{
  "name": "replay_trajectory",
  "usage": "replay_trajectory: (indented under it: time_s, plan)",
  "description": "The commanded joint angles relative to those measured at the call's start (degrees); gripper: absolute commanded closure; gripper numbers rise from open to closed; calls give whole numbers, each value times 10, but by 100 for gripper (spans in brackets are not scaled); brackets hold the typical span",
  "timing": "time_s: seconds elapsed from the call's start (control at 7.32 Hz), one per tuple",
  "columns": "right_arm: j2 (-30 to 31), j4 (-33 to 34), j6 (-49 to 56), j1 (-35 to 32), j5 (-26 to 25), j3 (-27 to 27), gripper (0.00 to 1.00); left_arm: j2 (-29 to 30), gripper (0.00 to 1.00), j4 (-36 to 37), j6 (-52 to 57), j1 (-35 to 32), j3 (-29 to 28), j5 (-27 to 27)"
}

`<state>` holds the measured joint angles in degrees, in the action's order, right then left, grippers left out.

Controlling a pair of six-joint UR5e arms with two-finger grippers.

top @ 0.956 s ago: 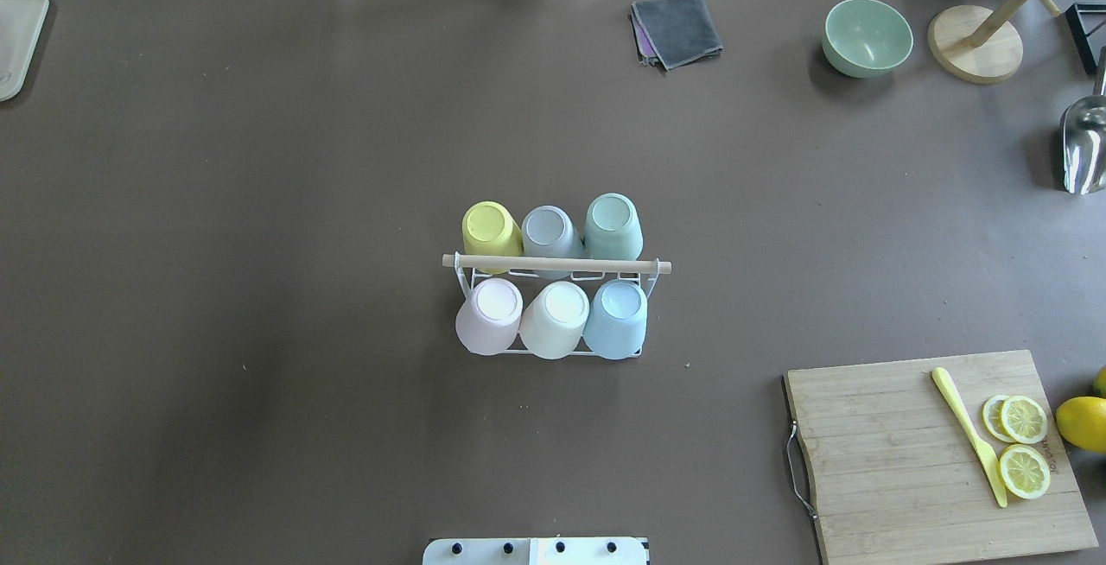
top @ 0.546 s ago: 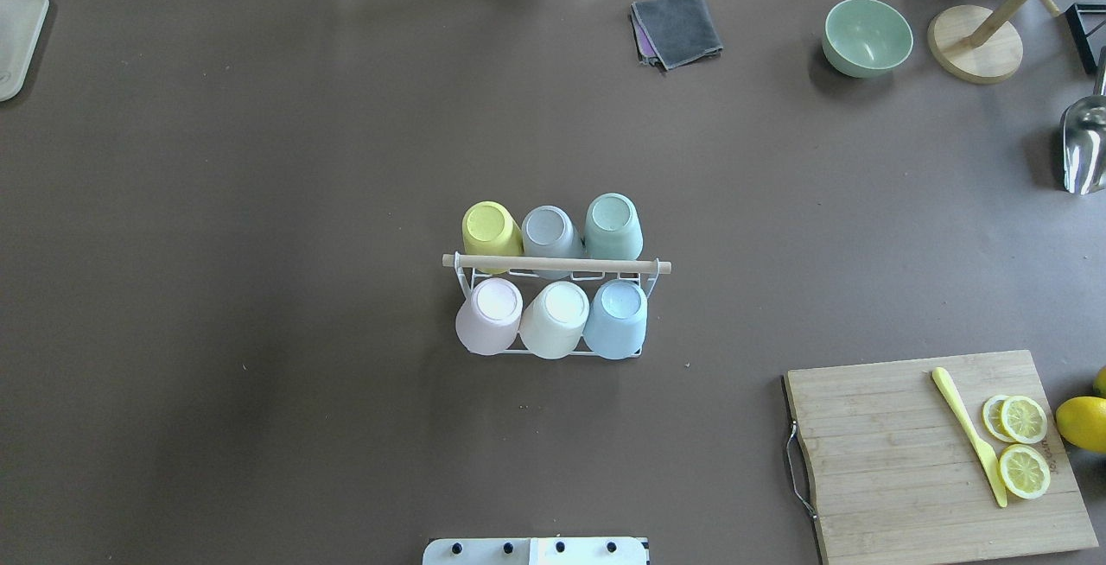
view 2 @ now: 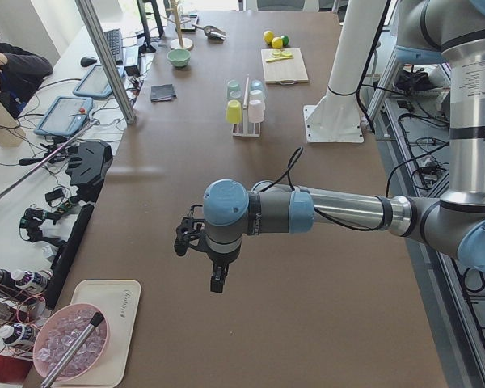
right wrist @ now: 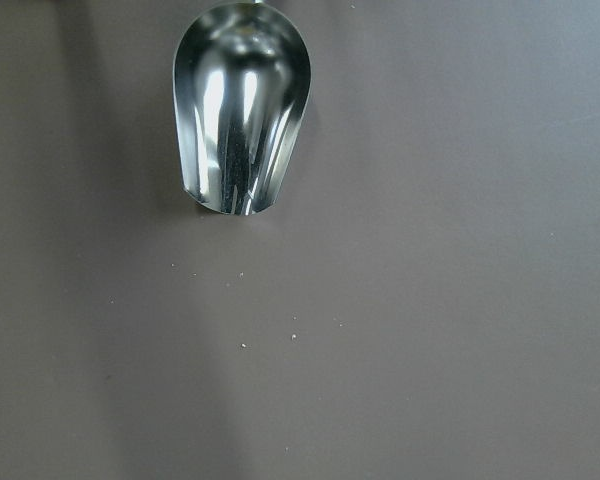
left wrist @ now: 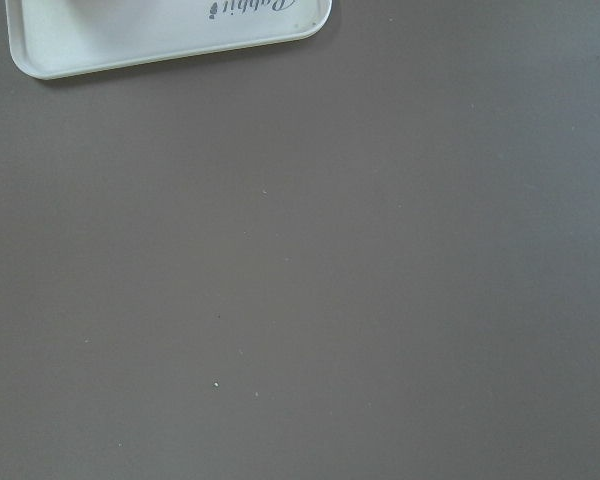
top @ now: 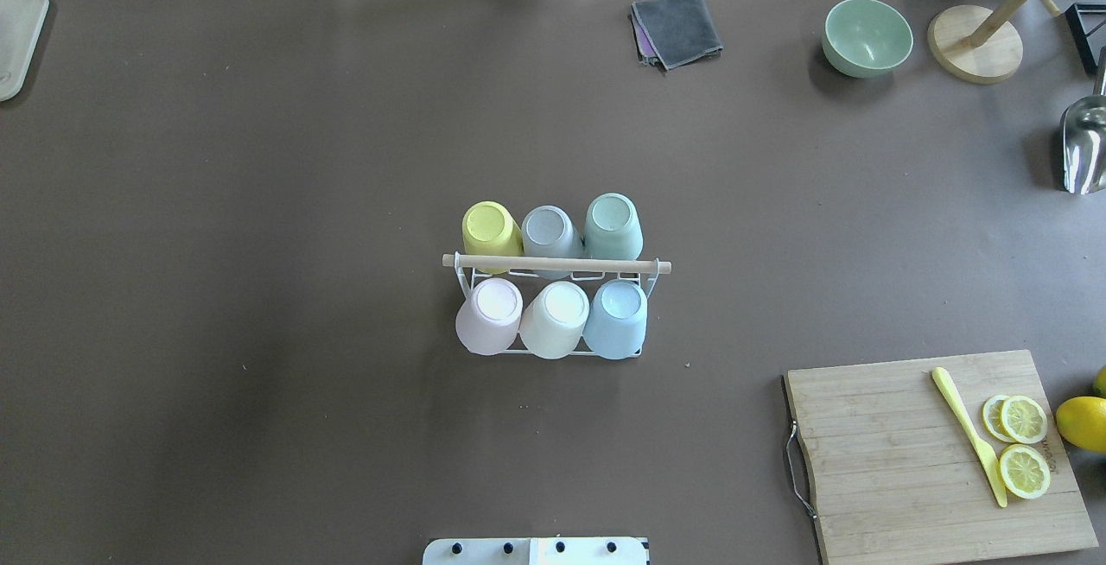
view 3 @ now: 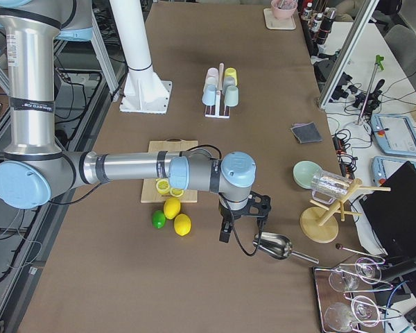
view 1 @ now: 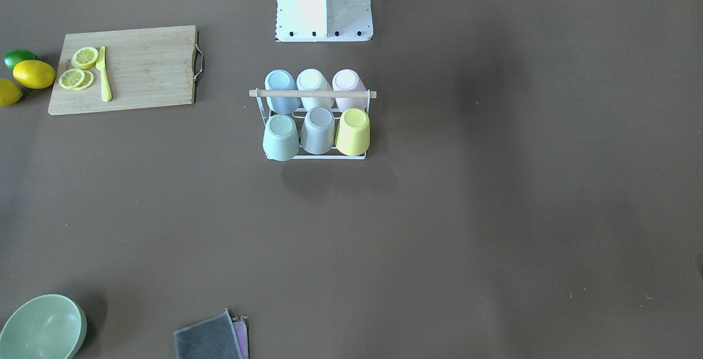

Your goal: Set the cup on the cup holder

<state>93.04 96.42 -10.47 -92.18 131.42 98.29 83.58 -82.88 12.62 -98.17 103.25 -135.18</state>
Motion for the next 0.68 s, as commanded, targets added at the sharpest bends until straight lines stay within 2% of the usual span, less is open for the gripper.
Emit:
replay_trajectory:
  time_s: [0.0,0.55]
  plan:
    - [0,-9,-1,1,-5,-4,0,0,1,0,0,0,-1,0]
    - [-7,-9,-3,2,-20,-4,0,0,1,0,1,0,-3,0]
